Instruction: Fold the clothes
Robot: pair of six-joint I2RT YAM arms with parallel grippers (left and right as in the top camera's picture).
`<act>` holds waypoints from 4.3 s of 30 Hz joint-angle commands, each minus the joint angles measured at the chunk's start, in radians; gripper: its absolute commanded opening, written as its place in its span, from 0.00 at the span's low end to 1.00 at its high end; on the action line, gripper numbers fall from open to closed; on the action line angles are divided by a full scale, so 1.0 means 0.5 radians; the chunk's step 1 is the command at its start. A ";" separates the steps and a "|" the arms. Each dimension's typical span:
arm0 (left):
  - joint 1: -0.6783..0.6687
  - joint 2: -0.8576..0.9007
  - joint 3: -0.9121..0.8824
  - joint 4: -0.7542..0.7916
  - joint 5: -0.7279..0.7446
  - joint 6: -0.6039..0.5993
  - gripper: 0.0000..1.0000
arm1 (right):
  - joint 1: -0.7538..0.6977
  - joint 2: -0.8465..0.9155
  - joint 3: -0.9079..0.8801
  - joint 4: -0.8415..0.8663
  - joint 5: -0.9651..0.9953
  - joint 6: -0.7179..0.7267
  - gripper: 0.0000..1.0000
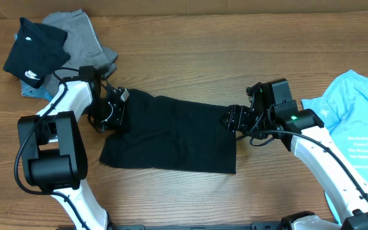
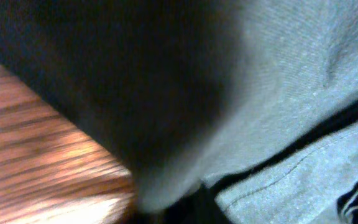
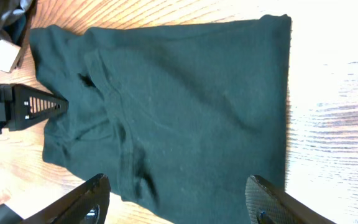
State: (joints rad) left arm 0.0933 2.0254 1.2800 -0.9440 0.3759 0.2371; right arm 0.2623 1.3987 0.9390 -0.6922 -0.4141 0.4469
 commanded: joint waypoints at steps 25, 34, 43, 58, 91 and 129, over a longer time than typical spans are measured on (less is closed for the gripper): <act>-0.432 -0.407 0.777 -0.736 -0.064 -0.298 0.04 | -0.014 -0.035 0.024 -0.002 0.062 -0.020 0.73; -1.027 -0.353 0.689 -0.617 -0.451 -0.811 0.14 | -0.105 -0.035 0.024 -0.068 0.080 -0.020 0.78; -1.301 -0.323 0.458 -0.388 -0.390 -1.171 0.41 | -0.138 -0.035 0.024 -0.081 0.079 -0.021 0.82; -0.959 -0.312 0.642 -0.323 -0.820 -0.820 0.72 | -0.138 -0.034 0.024 -0.109 0.080 -0.059 0.83; -0.885 -0.190 0.710 -0.331 -0.384 -0.330 0.50 | -0.134 -0.023 0.024 0.157 -0.027 -0.063 0.84; -1.202 -0.325 0.645 -0.761 -0.233 -0.378 0.04 | -0.134 0.037 0.021 0.065 -0.025 -0.065 0.84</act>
State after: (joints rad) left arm -0.4797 1.9358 1.5700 -1.2987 0.1921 0.0929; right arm 0.1963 1.4147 0.9390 -0.6659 -0.4160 0.4210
